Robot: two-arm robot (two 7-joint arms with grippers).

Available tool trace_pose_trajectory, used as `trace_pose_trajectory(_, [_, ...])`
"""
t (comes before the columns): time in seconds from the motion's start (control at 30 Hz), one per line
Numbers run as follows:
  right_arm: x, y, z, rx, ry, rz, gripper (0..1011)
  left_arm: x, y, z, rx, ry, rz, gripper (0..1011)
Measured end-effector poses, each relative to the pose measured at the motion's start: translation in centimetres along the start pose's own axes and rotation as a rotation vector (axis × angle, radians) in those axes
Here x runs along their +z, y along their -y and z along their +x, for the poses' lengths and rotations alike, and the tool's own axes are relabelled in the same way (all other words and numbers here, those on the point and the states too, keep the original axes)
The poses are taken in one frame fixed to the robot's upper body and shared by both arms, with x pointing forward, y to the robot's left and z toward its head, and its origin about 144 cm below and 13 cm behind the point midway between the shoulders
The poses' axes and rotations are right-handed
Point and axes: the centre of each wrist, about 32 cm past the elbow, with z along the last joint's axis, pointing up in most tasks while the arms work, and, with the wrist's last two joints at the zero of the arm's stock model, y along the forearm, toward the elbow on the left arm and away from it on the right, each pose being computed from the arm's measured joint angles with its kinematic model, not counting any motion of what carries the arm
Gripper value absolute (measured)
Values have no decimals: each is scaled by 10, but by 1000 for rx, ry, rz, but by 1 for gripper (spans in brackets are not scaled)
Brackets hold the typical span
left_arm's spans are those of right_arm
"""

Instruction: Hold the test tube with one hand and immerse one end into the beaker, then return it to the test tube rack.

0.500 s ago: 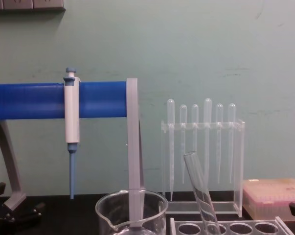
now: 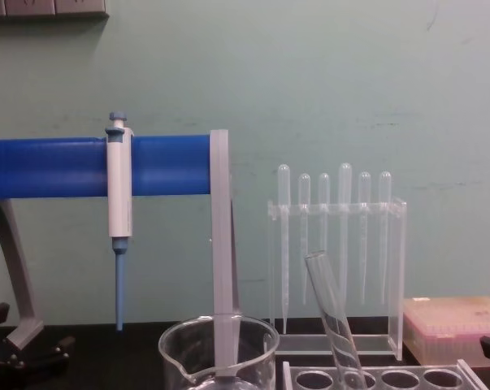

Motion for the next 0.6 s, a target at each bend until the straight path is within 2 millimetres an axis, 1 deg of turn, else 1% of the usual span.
trace_pose_trajectory(0.43, [0,0,0,0,0,0,1002,0,0,0,0,0,0,1000])
trace_pose_trajectory(0.57, [3,4,1,-8,10,4,1002,0,0,0,0,0,0,1000])
trace_pose_trajectory(0.6, [4,8,1,-13,18,6,1002,0,0,0,0,0,0,1000])
